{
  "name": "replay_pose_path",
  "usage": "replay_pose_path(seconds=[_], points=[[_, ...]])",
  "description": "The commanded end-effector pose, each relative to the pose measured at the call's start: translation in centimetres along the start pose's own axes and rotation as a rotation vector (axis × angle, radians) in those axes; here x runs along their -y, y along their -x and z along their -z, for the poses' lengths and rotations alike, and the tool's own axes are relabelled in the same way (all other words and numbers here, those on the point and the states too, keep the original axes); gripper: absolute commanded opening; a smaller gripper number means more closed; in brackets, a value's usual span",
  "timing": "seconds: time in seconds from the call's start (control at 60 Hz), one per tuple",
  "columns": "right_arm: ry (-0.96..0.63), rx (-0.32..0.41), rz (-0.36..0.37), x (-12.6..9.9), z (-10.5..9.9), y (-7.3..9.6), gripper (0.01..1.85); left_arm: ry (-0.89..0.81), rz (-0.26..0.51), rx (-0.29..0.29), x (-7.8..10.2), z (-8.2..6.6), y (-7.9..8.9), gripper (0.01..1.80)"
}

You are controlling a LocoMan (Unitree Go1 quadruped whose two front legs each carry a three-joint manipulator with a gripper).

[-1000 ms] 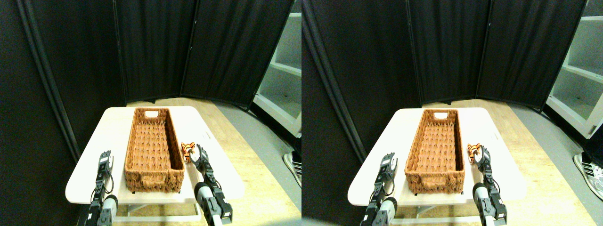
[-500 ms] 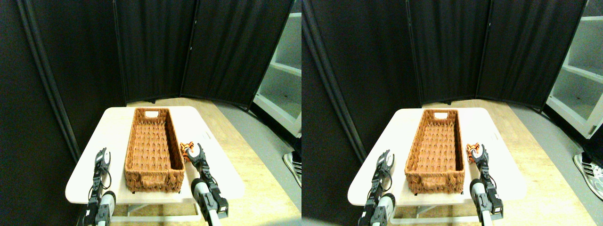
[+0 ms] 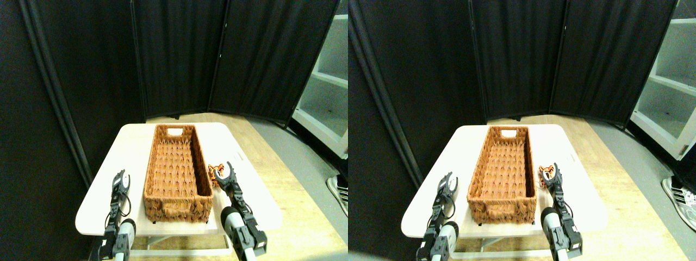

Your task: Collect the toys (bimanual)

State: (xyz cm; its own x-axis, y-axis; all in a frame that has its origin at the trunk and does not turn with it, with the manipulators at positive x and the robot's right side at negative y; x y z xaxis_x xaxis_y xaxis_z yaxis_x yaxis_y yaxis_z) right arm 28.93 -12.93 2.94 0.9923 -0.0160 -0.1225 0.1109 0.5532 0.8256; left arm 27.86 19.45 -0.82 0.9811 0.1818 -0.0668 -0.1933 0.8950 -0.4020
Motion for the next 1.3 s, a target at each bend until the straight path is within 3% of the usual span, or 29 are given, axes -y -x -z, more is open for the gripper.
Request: replay_pose_path(seconds=[0.017, 0.217, 0.467, 0.567, 0.75, 0.917, 0.95, 1.0, 1.017, 1.033, 1.117, 1.3], points=[[-0.025, 0.021, -0.042, -1.1, -0.3, -0.4, 0.4, 0.006, 0.025, 0.03, 0.5, -0.4, -0.2, 0.11], [-0.097, 0.021, 0.046, 0.0, 0.7, -2.5, 0.53, 0.037, 0.029, 0.034, 0.4, -0.4, -0.3, 0.11], [-0.259, 0.049, 0.177, 2.6, 1.3, -5.2, 0.42, 0.002, 0.04, 0.034, 0.4, -0.5, -0.4, 0.1], [-0.273, 0.068, 0.213, 3.5, 1.3, -5.7, 0.41, 0.012, 0.032, 0.034, 0.5, -0.5, -0.4, 0.11], [-0.272, 0.085, 0.256, 4.7, 1.3, -6.2, 0.61, 0.02, 0.041, 0.027, 0.6, -0.3, -0.6, 0.09], [-0.26, 0.052, 0.282, 5.5, 1.3, -6.2, 0.75, 0.007, 0.057, 0.027, 0.8, -0.4, -0.6, 0.11], [-0.271, 0.06, 0.281, 5.4, 1.3, -6.0, 0.63, 0.012, 0.057, 0.03, 0.8, -0.4, -0.6, 0.11], [-0.246, 0.091, 0.279, 5.1, 1.4, -5.8, 0.26, 0.009, 0.058, 0.033, 0.9, -0.4, -0.5, 0.12], [-0.246, 0.091, 0.279, 5.1, 1.4, -5.8, 0.26, 0.009, 0.058, 0.033, 0.9, -0.4, -0.5, 0.12], [-0.235, 0.107, 0.273, 5.0, 1.3, -5.7, 0.08, 0.012, 0.058, 0.032, 1.0, -0.4, -0.5, 0.12], [-0.216, 0.136, 0.271, 4.7, 1.3, -5.4, 0.03, 0.03, 0.053, 0.036, 1.0, -0.4, -0.5, 0.12], [-0.199, 0.12, 0.233, 3.5, 0.5, -4.4, 0.01, 0.037, 0.073, 0.042, 1.0, -0.5, -0.4, 0.09]])
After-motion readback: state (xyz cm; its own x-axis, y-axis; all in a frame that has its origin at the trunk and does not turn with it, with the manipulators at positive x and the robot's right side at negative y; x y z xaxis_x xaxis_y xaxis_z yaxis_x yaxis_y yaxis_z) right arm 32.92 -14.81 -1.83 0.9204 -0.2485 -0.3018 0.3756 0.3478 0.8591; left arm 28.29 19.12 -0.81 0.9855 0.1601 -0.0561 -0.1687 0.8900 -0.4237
